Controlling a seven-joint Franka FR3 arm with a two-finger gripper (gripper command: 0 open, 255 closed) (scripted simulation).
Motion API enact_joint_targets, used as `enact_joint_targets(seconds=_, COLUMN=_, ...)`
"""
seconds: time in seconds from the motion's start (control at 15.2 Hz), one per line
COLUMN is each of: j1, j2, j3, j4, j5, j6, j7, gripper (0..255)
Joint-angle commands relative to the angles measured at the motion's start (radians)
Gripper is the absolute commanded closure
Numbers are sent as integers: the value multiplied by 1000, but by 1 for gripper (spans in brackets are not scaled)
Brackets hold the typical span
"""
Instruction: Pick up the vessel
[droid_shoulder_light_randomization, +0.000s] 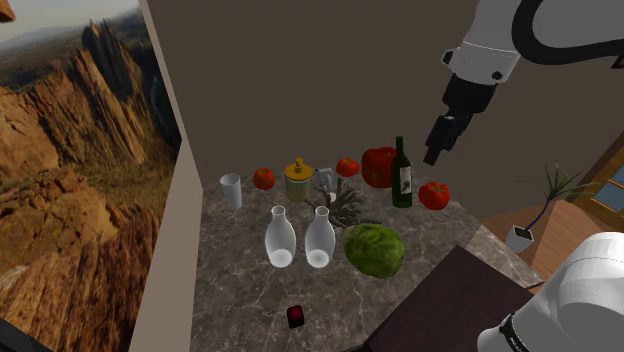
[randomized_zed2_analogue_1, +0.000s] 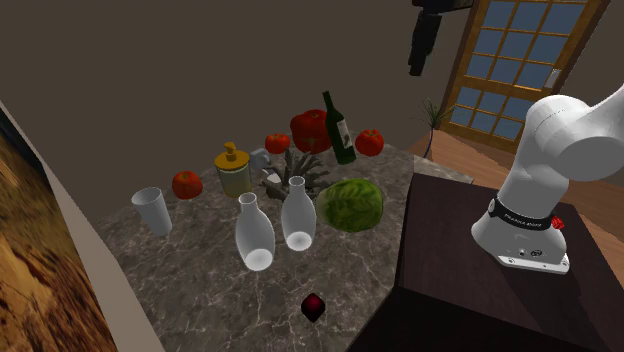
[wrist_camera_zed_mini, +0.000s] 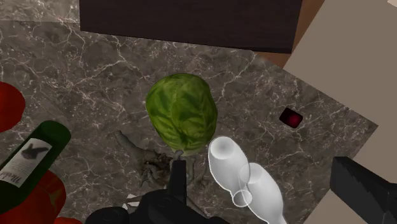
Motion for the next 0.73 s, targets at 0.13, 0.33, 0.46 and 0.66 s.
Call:
enact_joint_targets(seconds=0.13, j1=3, j2=46, j3=19, j4=-20, j5=6, j6=63, j7=16, gripper=0)
enact_joint_targets(seconds=0.33, j1=6, j2=125, j3=46, j4=-39, j5=13, j6=156, j7=40, gripper=0)
enact_joint_targets(seconds=0.46, j1=8, j2=184, j3=64, j4=-46, j5=15, j6=217, j7=57, gripper=0)
enact_joint_targets(seconds=0.66, j1=9, j2=279, j3=91, j4=-44, j5=14, j6=306, j7=83, gripper=0)
